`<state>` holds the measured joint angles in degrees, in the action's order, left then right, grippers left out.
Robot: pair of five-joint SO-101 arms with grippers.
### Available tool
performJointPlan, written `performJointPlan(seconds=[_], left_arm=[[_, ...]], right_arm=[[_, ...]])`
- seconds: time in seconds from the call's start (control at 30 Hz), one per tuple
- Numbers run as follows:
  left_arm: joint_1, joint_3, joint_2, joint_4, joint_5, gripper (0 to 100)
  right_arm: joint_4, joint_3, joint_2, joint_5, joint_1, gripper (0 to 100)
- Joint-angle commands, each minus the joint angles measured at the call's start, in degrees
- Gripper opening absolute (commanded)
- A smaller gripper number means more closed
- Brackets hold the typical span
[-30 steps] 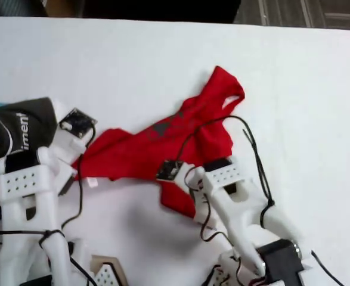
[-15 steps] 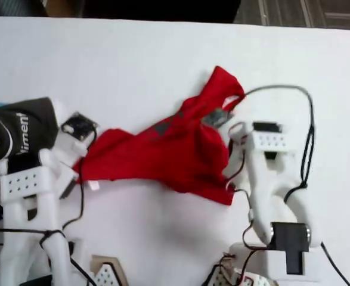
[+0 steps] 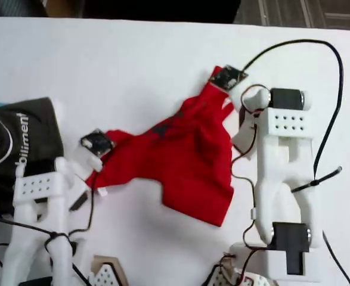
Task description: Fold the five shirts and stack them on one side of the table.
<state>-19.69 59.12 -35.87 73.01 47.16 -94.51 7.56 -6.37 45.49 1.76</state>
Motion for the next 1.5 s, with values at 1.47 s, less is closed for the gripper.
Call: performJointPlan(seconds=[1.47], left_arm=[[0.4,-5.6,-1.1,0.1,0.6,3]], right_arm=[[28.7,35.3,8.4,2.2,10.8,3.3]])
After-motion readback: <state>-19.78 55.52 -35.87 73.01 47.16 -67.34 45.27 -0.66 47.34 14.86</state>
